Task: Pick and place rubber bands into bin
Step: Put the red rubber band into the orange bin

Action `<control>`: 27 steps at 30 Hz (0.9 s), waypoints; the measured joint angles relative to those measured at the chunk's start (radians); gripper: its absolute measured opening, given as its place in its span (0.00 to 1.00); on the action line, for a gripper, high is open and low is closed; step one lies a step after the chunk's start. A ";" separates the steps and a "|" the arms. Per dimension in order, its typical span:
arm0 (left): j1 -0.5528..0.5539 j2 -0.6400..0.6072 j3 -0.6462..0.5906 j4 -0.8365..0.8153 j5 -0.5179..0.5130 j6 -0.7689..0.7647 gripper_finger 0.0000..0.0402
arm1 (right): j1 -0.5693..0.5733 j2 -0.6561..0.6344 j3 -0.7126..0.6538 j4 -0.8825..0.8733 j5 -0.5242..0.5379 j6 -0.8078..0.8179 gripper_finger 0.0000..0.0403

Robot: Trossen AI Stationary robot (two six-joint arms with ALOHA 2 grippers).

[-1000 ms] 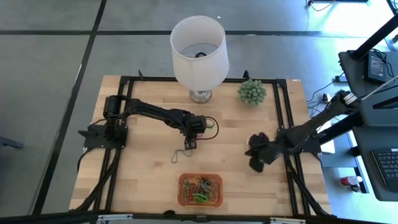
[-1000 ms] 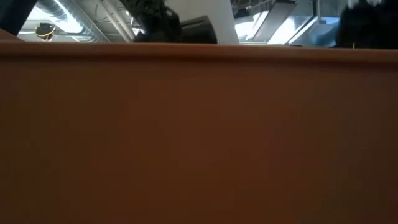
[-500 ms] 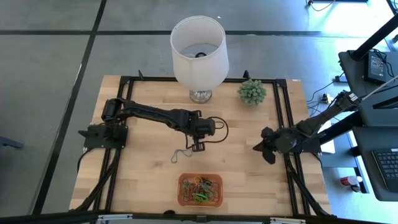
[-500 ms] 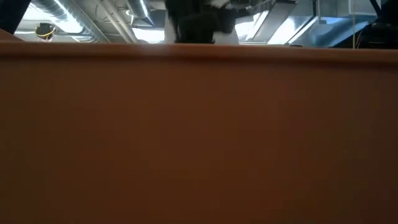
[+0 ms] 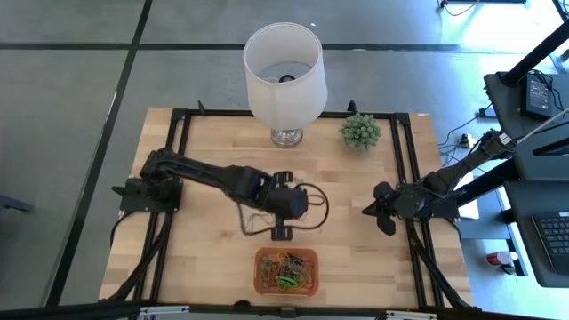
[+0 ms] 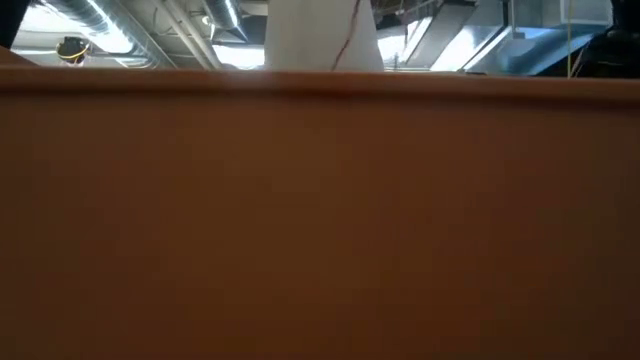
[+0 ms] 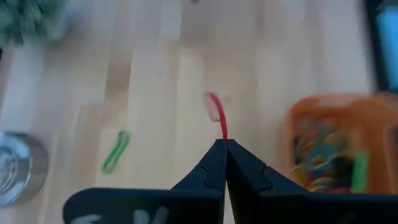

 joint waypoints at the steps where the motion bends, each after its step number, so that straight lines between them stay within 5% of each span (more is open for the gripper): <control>1: -0.021 0.000 0.027 0.001 -0.013 -0.021 0.00 | 0.000 0.000 0.000 0.000 0.000 -0.014 0.03; 8: -0.197 -0.001 0.124 0.075 -0.212 -0.221 0.00 | 0.000 0.000 0.000 -0.004 -0.006 -0.092 0.03; 17: -0.347 0.079 0.124 0.132 -0.330 -0.480 0.00 | 0.000 0.000 0.001 -0.057 -0.053 -0.146 0.03; 22: -0.377 0.157 0.123 0.042 -0.305 -0.727 0.00 | 0.000 0.000 0.001 -0.056 -0.053 -0.171 0.03; 27: -0.379 0.214 0.122 -0.071 -0.144 -0.964 0.00 | 0.000 0.000 0.001 -0.055 -0.053 -0.171 0.03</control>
